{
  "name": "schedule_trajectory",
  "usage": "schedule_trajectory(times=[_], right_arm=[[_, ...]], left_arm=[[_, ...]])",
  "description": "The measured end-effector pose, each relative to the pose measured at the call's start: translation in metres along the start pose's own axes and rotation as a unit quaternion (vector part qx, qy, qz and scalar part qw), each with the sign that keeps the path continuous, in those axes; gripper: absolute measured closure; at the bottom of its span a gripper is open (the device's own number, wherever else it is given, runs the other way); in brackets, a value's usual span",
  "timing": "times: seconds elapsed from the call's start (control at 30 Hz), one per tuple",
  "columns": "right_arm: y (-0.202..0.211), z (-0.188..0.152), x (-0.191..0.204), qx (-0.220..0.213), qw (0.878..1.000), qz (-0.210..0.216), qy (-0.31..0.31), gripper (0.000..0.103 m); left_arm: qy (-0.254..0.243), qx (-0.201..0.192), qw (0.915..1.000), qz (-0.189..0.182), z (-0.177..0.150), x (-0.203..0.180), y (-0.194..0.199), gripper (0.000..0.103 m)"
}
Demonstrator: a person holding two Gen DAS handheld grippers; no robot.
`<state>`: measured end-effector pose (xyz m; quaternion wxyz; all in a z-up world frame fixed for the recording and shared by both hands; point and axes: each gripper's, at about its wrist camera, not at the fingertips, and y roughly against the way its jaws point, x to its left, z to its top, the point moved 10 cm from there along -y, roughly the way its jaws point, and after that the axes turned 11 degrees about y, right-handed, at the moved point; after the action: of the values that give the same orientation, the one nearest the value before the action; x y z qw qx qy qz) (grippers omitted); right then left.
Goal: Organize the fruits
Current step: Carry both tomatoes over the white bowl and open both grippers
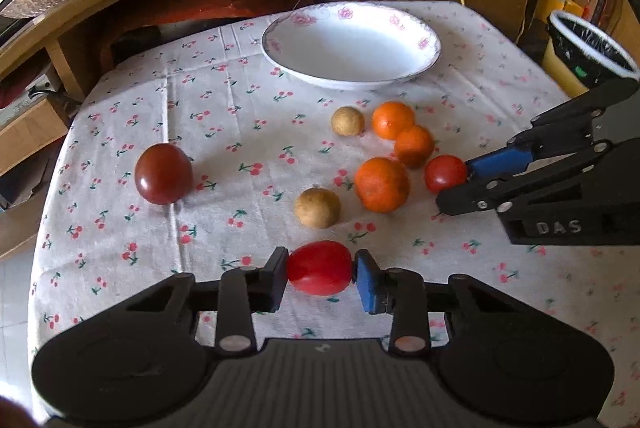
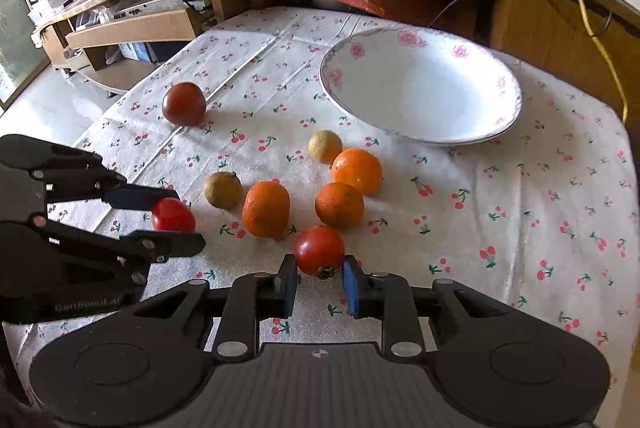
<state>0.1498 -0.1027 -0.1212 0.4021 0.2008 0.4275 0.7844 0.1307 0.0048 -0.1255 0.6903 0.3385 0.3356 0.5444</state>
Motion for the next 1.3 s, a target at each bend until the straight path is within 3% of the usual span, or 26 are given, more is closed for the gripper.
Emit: schedule_trajectory(times=[0.33,0.87,1.3], right_arm=[[0.036,0.015,-0.016,-0.041,0.999,-0.025,-0.017,0.083],[0.008,0.064,-0.074,-0.047,0.995,-0.079,-0.031,0.083],[-0.020,0.068,-0.091,-0.026,0.996,-0.081,-0.027,0.081]], left_arm=[[-0.014,-0.041,0.9990,0.010,0.048,-0.023,0.014,0.060],[-0.011,-0.055,0.9984,0.008,0.126,-0.032,-0.040,0.060],[-0.013,-0.048,0.9986,0.018,0.132,-0.026,-0.068,0.060]])
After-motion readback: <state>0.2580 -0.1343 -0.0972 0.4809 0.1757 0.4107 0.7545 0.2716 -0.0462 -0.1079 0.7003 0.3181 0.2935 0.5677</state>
